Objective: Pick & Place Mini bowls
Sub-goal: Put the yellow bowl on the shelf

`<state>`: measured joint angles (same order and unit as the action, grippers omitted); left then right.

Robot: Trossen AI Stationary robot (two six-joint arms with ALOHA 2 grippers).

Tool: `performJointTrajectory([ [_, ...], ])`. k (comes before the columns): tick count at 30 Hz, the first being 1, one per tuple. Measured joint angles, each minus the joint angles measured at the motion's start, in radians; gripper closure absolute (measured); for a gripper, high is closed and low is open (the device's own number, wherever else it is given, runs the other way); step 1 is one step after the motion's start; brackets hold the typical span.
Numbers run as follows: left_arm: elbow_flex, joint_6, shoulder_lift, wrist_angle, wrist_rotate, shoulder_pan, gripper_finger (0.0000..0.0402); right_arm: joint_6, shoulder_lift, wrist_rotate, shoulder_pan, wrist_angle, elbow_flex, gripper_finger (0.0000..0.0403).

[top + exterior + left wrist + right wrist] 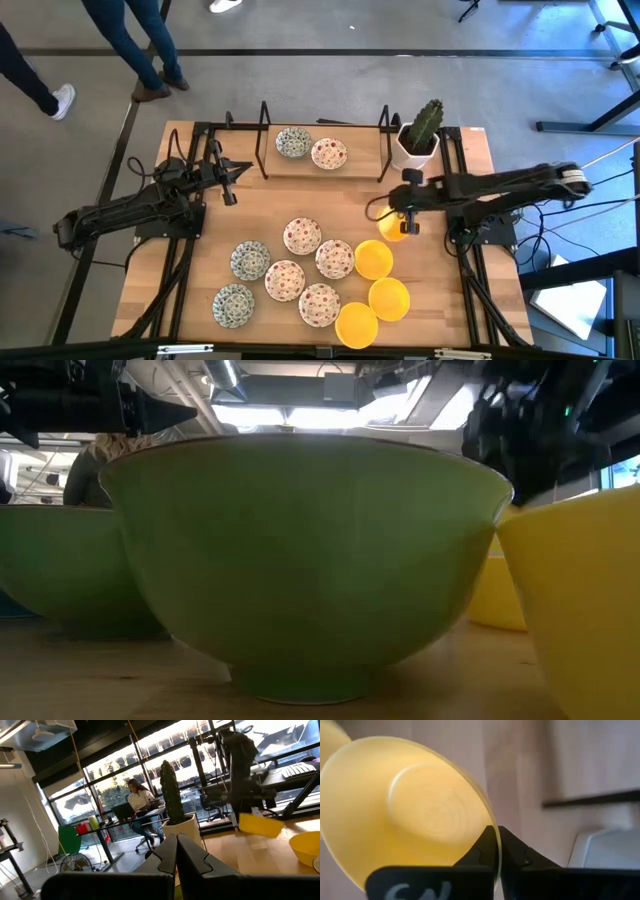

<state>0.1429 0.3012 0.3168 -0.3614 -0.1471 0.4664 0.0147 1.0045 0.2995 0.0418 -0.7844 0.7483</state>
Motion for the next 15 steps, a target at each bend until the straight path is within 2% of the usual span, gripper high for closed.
performJointTrajectory([
  [4,0.0,0.0,0.0,0.0,0.0,0.0,0.0398,0.003,-0.163,0.001,0.003,0.078,-0.005,0.0399],
  [8,0.0,0.0,0.0,0.0,0.0,0.0,0.0398,-0.04,-0.329,-0.012,0.011,0.235,-0.084,0.0399],
  [12,0.0,0.0,0.0,0.001,0.0,0.0,0.0398,-0.072,-0.501,-0.12,0.011,0.471,-0.219,0.0399],
  [15,0.0,0.0,0.0,0.001,0.0,0.0,0.0398,-0.068,-0.613,-0.162,0.011,0.599,-0.316,0.0399],
])
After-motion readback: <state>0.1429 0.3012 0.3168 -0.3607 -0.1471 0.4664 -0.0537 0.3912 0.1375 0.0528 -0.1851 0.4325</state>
